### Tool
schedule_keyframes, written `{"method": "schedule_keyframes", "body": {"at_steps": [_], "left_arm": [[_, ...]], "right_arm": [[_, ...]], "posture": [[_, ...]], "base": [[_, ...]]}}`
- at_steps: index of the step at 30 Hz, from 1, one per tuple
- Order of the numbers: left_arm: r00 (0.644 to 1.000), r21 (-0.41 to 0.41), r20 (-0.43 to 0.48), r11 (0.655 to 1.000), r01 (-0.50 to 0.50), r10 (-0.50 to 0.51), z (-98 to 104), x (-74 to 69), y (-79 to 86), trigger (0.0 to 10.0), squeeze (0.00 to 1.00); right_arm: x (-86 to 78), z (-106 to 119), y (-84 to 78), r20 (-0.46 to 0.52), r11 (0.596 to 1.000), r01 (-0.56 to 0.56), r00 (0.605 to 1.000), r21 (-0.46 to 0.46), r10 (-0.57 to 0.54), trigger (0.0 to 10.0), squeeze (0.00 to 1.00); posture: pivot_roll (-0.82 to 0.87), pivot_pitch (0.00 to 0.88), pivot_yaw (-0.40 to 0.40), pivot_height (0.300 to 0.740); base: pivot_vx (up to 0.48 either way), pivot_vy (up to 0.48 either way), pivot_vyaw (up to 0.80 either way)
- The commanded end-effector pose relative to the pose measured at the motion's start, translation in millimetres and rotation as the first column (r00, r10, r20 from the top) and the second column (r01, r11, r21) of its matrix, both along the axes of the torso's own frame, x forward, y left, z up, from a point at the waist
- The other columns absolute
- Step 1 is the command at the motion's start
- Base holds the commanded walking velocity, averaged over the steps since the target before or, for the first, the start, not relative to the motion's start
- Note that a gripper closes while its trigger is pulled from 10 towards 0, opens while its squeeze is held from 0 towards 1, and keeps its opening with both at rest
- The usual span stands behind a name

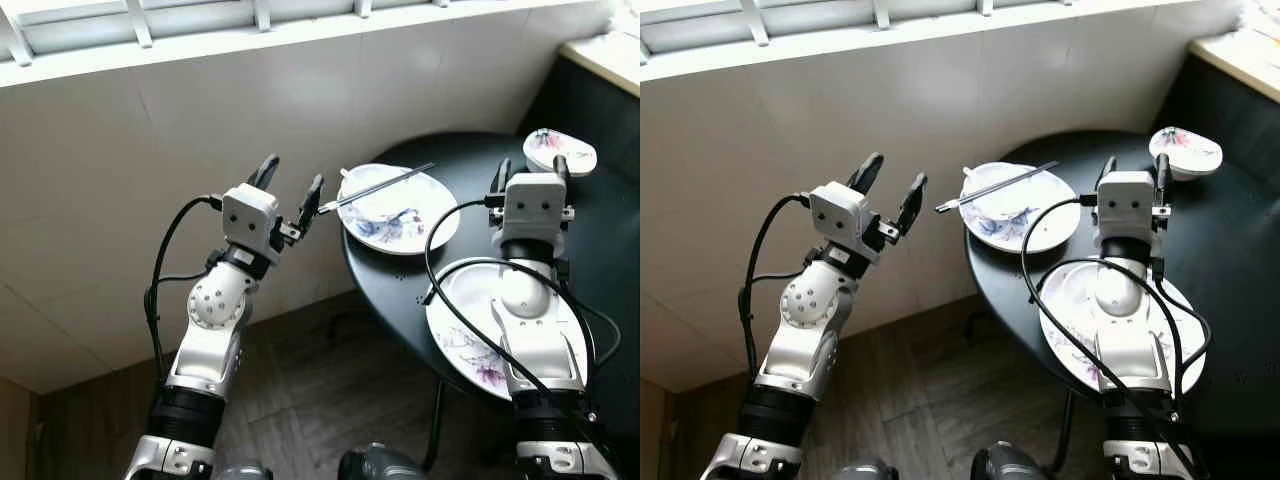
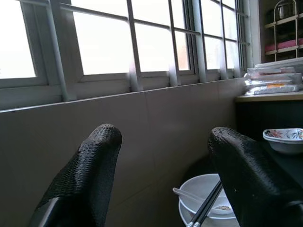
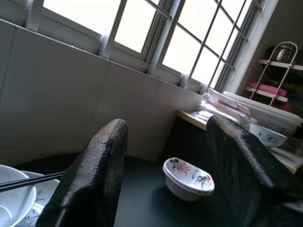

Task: Kitchen organization

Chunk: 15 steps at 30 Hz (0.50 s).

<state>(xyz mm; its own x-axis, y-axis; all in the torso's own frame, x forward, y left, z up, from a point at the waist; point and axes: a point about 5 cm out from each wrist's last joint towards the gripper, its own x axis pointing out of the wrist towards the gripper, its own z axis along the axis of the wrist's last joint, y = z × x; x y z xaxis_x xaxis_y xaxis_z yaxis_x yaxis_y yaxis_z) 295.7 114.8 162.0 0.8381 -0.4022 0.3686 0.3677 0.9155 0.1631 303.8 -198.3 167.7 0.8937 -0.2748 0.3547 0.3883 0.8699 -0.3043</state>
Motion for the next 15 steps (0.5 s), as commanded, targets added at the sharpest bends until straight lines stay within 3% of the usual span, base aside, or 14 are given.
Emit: {"method": "schedule_keyframes", "body": {"at_steps": [1,3,5,15], "left_arm": [[1.000,0.010,0.005,1.000,-0.002,0.002,0.9,0.7,2.7,10.0,0.00],[1.000,0.010,0.005,1.000,-0.002,0.002,0.8,0.5,2.8,10.0,0.00],[1.000,0.004,0.010,1.000,-0.006,0.006,1.3,0.2,3.1,10.0,0.00],[1.000,0.006,0.015,1.000,-0.006,0.006,2.0,-0.7,3.3,10.0,0.00]], "right_arm": [[2.6,-0.9,4.6,-0.015,1.000,-0.016,1.000,0.027,0.017,10.0,0.00],[3.1,-2.4,3.7,-0.025,0.999,-0.014,1.000,0.051,0.016,10.0,0.00],[3.7,-3.6,1.7,-0.023,0.993,-0.017,1.000,0.115,0.019,10.0,0.00],[2.8,-3.8,2.4,-0.035,0.998,-0.005,0.999,0.062,0.008,10.0,0.00]], "posture": [[0.13,0.000,-0.040,0.740],[0.13,0.000,-0.040,0.740],[0.13,0.000,-0.040,0.740],[0.13,0.000,-0.039,0.740]], "base": [[0.000,0.480,0.00],[0.000,0.480,0.00],[0.000,0.000,-0.80],[0.000,0.000,-0.77]]}}
